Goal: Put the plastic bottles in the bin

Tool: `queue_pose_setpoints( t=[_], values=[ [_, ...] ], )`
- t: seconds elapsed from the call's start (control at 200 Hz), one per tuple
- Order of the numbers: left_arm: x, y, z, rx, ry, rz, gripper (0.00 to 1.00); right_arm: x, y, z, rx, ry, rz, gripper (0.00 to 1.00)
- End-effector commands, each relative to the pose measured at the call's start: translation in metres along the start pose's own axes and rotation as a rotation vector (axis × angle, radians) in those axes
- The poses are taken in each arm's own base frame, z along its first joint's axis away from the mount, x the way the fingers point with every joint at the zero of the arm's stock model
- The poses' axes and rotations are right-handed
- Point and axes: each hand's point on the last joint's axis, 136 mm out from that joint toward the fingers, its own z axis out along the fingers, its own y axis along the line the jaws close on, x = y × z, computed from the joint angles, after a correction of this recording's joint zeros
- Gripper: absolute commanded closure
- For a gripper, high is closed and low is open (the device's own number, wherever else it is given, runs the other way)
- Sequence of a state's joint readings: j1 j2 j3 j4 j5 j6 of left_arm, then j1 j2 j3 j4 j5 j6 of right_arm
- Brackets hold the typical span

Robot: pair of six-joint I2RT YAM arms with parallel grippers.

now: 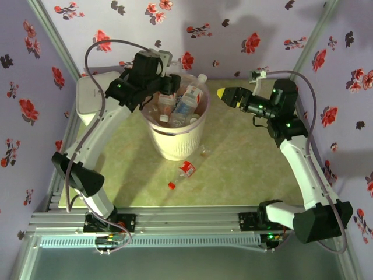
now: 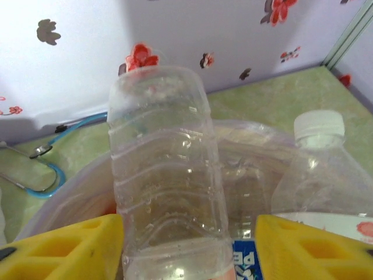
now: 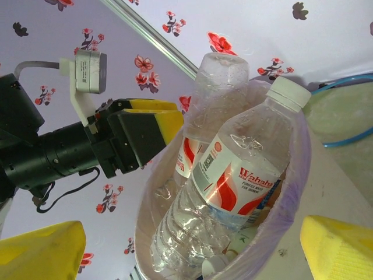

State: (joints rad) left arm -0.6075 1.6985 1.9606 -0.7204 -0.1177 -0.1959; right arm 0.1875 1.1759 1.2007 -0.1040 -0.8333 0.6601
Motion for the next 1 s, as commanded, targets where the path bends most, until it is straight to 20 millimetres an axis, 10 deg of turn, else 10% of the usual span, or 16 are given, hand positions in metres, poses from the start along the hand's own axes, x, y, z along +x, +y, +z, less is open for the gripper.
queue_pose_setpoints(
  t=[0.0, 0.215, 0.555, 0.995],
  values=[
    [0.019, 0.000, -0.005, -0.046, 0.049, 0.034, 0.46, -0.002, 0.002, -0.006, 0.009, -0.021, -0.036, 0.05],
    [0.065, 0.000, 0.013, -0.052, 0.131, -0.020, 0.62, 0.000, -0.009, -0.001, 0.031, -0.014, -0.012, 0.05],
    [0.119, -0.009, 0.027, -0.040, 0.197, -0.099, 0.74, 0.024, -0.082, 0.001, 0.322, 0.035, 0.149, 0.07],
    [0.123, -0.017, 0.041, -0.028, 0.191, -0.083, 0.74, 0.154, -0.187, -0.013, 0.562, 0.080, 0.697, 0.13]
  ],
)
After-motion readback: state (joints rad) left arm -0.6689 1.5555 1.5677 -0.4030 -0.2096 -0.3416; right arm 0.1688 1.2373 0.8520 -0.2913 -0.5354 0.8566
